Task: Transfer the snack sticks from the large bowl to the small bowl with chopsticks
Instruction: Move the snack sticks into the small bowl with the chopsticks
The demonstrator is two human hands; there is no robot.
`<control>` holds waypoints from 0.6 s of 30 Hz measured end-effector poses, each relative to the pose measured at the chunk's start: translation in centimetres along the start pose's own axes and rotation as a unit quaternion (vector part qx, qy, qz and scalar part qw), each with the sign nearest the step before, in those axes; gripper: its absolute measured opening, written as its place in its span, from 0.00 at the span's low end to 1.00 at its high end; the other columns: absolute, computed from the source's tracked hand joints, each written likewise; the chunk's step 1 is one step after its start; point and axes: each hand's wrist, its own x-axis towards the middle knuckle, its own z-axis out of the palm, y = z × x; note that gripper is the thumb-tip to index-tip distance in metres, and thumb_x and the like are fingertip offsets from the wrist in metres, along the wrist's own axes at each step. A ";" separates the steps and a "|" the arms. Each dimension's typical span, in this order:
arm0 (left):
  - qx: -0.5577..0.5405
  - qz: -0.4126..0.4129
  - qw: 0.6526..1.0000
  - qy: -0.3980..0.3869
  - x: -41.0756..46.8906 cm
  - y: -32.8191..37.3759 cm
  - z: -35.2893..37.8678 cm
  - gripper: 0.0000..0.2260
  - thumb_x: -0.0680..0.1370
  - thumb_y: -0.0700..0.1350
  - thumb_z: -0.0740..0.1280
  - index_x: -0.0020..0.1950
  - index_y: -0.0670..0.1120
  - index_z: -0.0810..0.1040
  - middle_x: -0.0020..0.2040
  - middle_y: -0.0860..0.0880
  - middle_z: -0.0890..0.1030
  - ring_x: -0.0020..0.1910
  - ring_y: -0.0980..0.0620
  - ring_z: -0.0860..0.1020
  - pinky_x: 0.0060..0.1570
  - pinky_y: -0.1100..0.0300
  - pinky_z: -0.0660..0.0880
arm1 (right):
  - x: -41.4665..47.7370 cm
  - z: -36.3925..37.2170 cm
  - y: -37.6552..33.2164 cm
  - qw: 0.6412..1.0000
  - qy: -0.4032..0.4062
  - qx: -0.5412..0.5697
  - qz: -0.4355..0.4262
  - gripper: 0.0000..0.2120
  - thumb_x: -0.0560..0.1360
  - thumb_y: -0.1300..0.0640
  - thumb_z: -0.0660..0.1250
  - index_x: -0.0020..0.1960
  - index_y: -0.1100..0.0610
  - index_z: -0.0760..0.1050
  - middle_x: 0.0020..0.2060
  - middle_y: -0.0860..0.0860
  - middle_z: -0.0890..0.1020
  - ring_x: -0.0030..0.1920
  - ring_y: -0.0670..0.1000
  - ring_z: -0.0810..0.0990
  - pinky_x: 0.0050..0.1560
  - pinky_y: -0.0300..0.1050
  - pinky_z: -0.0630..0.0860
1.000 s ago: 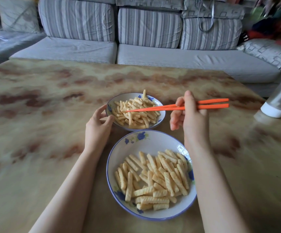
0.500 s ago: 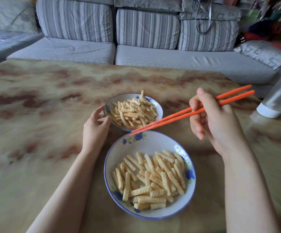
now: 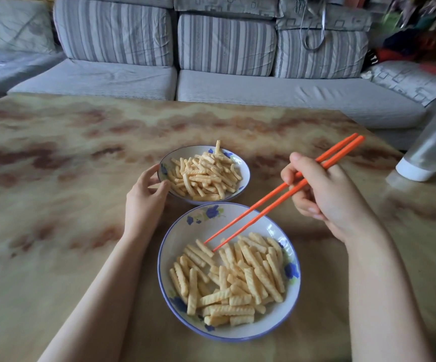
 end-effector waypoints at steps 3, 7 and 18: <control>0.001 0.002 1.000 0.000 0.0 0.0 0.0 0.19 0.77 0.43 0.65 0.67 0.53 0.75 0.50 0.53 0.81 0.36 0.55 0.80 0.34 0.70 0.72 | 0.1 0.3 0.2 1.000 -0.007 0.002 0.006 0.20 0.82 0.52 0.55 0.34 0.59 0.68 0.16 0.50 0.61 0.16 0.46 0.56 0.19 0.34 0.52; -0.004 -0.001 1.000 0.000 -0.1 0.0 0.0 0.19 0.76 0.43 0.65 0.67 0.53 0.75 0.49 0.53 0.81 0.35 0.53 0.80 0.40 0.61 0.76 | 0.1 0.2 0.1 1.000 0.006 0.011 -0.008 0.20 0.82 0.53 0.54 0.34 0.60 0.68 0.15 0.49 0.60 0.16 0.46 0.55 0.20 0.35 0.52; -0.003 0.005 1.000 0.004 -0.2 0.2 0.0 0.17 0.77 0.41 0.65 0.66 0.51 0.75 0.49 0.53 0.80 0.30 0.68 0.76 0.31 0.79 0.68 | -0.7 0.3 -0.5 0.999 -0.038 -0.008 0.007 0.20 0.81 0.50 0.56 0.35 0.59 0.68 0.16 0.52 0.65 0.15 0.49 0.60 0.19 0.34 0.57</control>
